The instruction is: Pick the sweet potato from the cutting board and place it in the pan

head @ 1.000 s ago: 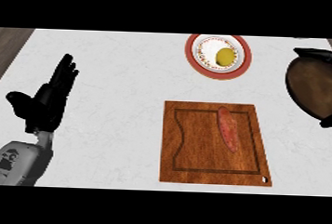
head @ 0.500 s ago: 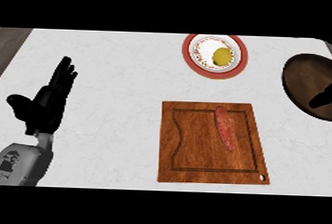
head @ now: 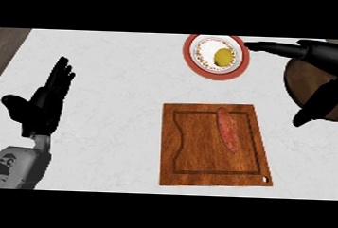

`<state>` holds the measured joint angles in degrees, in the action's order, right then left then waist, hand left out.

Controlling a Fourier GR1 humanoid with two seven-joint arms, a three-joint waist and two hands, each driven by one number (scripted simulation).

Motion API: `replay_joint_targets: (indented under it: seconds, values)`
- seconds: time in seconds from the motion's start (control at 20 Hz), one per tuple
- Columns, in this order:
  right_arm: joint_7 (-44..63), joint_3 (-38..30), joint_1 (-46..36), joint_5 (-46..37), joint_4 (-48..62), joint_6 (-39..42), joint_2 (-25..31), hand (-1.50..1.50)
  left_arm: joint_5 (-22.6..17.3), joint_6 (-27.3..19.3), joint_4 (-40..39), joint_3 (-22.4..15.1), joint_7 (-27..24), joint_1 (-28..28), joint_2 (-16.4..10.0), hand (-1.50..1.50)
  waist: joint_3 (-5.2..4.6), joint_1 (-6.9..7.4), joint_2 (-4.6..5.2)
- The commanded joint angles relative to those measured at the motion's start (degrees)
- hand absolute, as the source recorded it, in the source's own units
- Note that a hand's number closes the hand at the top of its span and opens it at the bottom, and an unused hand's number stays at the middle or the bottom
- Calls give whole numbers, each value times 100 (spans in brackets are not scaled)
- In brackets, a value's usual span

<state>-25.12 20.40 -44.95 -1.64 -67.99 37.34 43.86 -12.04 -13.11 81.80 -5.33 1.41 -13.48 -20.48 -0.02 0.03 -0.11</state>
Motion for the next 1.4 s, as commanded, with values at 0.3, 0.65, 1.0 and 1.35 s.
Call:
replay_joint_targets:
  seconds: [0.3,0.65,1.0,1.35]
  values:
    - [1196,-454,403,-279,-827,500,-431,-150,149,216,614,257,381,280,-78,0,1,23,-2]
    - [944,-226,631,-1496,-379,203,-858,-150,337,244,61,298,263,-109,261,0,2,29,21]
    - [487,-253,851,-2097,-289,419,-1134,-150,499,370,90,391,128,25,404,0,3,19,15]
    - [-66,-72,1091,-2721,-279,263,-1257,-150,507,569,28,630,143,7,359,0,2,1,14]
